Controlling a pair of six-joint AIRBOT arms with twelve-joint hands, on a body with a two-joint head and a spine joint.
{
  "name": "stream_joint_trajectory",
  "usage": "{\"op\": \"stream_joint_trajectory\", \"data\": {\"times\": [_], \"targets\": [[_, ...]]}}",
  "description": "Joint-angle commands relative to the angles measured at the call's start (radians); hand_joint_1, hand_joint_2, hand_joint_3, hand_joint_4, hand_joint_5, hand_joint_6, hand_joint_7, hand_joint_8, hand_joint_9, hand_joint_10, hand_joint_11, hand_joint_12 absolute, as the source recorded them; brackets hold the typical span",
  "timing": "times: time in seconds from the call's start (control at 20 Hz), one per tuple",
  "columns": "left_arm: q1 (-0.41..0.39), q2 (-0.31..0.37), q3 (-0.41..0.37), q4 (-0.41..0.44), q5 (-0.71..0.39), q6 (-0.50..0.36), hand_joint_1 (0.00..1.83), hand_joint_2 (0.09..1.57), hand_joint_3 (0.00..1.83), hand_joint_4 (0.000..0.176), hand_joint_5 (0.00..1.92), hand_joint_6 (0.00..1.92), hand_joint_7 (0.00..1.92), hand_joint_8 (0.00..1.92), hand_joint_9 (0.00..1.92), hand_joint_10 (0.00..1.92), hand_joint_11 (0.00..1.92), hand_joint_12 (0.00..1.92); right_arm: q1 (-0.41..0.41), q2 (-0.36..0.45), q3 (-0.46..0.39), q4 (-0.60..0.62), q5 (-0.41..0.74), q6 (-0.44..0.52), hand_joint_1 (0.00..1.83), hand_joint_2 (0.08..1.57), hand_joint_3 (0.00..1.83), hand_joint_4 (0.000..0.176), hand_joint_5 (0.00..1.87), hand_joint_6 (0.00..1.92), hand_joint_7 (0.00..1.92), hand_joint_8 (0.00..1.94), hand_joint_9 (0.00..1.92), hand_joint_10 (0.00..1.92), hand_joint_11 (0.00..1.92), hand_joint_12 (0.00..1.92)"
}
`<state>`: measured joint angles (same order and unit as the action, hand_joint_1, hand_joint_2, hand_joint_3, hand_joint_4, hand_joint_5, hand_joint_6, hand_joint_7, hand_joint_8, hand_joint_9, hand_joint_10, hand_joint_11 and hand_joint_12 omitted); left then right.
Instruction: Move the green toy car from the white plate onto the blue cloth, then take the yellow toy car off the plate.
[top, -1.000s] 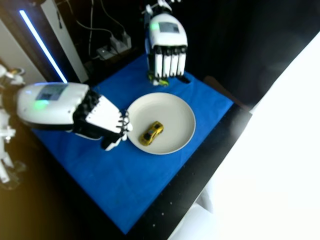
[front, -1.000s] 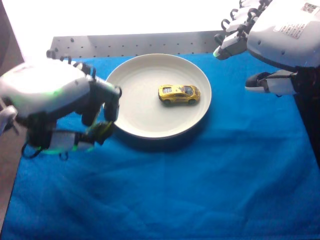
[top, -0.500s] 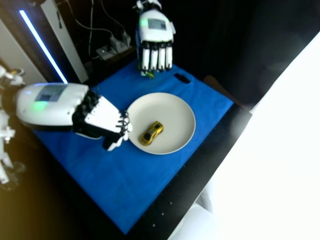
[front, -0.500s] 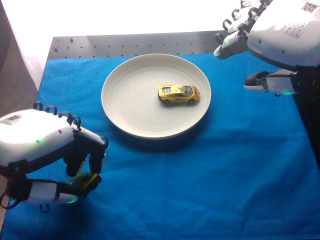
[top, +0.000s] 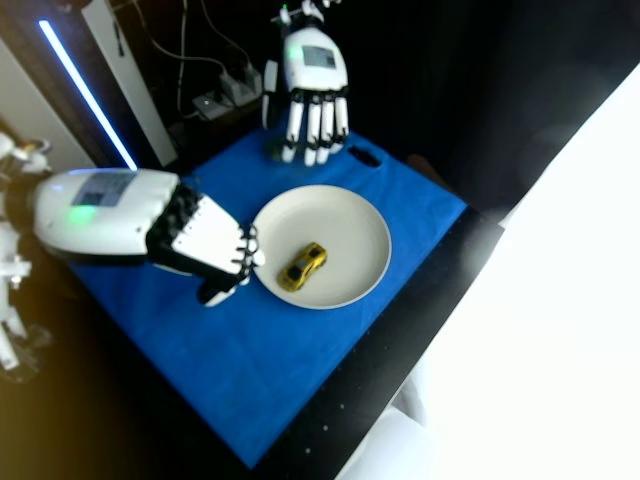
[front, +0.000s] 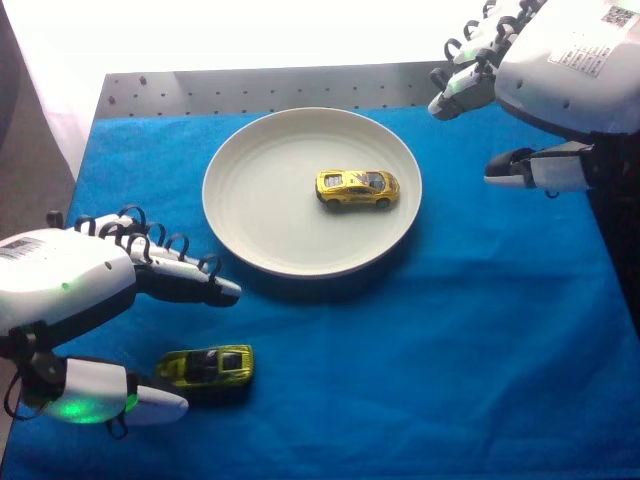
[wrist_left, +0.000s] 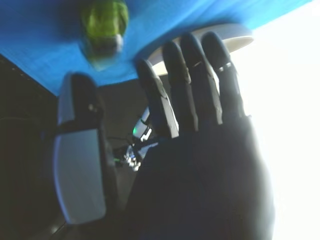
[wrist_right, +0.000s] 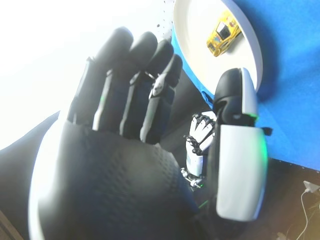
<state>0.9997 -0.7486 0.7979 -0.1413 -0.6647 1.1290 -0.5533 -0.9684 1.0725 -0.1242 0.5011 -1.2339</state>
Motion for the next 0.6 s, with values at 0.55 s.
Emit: {"op": "stream_joint_trajectory", "data": {"times": [0.55], "targets": [[0.107,-0.034,0.003,-0.213,-0.420,0.049,0.24,1.19,0.01,0.152,0.60,0.02,0.47,0.01,0.43,0.06,0.00,1.20,0.010,-0.066,0.051,0.074,0.116,-0.008,1.02,1.07,0.00,0.000,0.79,0.00,0.73,0.23,0.51,0.91,0.25,1.67]]}}
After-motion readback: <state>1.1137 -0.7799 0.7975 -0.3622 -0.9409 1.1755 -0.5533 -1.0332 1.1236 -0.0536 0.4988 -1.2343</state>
